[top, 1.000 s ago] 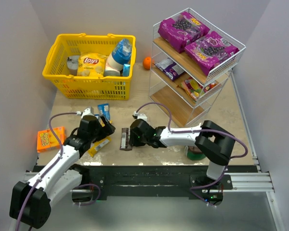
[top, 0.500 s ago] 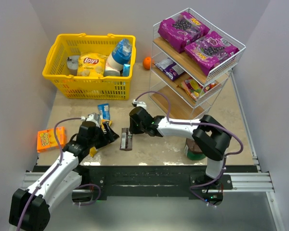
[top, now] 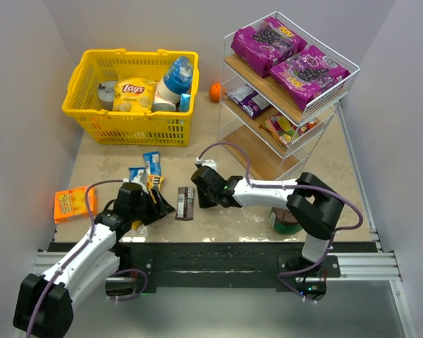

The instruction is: Place and organize the candy bags onto the shelf

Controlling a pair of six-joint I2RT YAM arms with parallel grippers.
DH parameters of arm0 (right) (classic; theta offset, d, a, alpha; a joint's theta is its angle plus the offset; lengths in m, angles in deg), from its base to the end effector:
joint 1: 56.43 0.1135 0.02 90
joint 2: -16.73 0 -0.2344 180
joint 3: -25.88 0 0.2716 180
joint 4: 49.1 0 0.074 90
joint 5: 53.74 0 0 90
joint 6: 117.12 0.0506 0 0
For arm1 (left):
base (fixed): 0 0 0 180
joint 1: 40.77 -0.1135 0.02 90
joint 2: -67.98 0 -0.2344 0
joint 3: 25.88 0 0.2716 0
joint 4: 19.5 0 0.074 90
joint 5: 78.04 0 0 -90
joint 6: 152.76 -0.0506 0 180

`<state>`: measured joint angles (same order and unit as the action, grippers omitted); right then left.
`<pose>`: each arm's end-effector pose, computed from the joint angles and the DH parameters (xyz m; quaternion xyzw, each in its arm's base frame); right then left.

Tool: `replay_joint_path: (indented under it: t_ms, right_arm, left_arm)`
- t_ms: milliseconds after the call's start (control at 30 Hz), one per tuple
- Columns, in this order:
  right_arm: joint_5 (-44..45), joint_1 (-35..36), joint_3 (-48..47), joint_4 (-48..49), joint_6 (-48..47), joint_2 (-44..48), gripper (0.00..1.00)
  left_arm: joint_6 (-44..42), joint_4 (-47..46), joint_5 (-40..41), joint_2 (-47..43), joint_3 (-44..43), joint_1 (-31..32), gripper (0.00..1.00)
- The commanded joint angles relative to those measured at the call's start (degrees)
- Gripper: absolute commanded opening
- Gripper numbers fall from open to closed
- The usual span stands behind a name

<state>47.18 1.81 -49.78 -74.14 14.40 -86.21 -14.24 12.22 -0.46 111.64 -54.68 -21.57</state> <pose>0.2132 0.3261 0.1196 -0.1066 0.9366 0.1878 0.2760 0.1832 -0.0753 0.1160 -0.1950 0.9037 -0.2883 0.2494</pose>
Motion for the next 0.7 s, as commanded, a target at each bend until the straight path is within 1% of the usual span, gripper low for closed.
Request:
replay_joint_path:
  t_ms: [0,33,100,267,433,533,667]
  right_arm:
    - [-2.6,2.1,2.4,0.9,0.7,1.5,0.1]
    - [-4.6,2.5,2.9,2.4,0.8,1.1,0.1]
    - [-5.7,4.0,3.0,3.6,1.3,0.1,0.09]
    - [-8.5,6.4,0.2,7.4,2.5,-5.2,0.08]
    - [-7.8,7.0,-2.5,10.6,2.5,-8.3,0.07]
    - [-4.8,6.9,-4.9,6.7,2.3,-8.1,0.07]
    - [0.2,6.9,-4.5,0.9,2.3,-4.0,0.08]
  left_arm:
    - [2.2,-1.4,-2.2,0.0,1.8,0.6,0.65]
    - [2.7,-1.8,-2.2,0.1,2.1,0.6,0.65]
    - [4.2,-2.8,-2.5,-0.4,3.2,0.7,0.65]
    - [7.6,-6.0,-2.3,-1.6,5.7,0.7,0.66]
    - [9.8,-7.4,-1.1,-1.9,7.7,0.7,0.66]
    - [10.4,-6.6,1.6,-2.4,7.9,0.7,0.66]
    - [11.6,-5.5,4.4,-3.9,8.3,0.7,0.65]
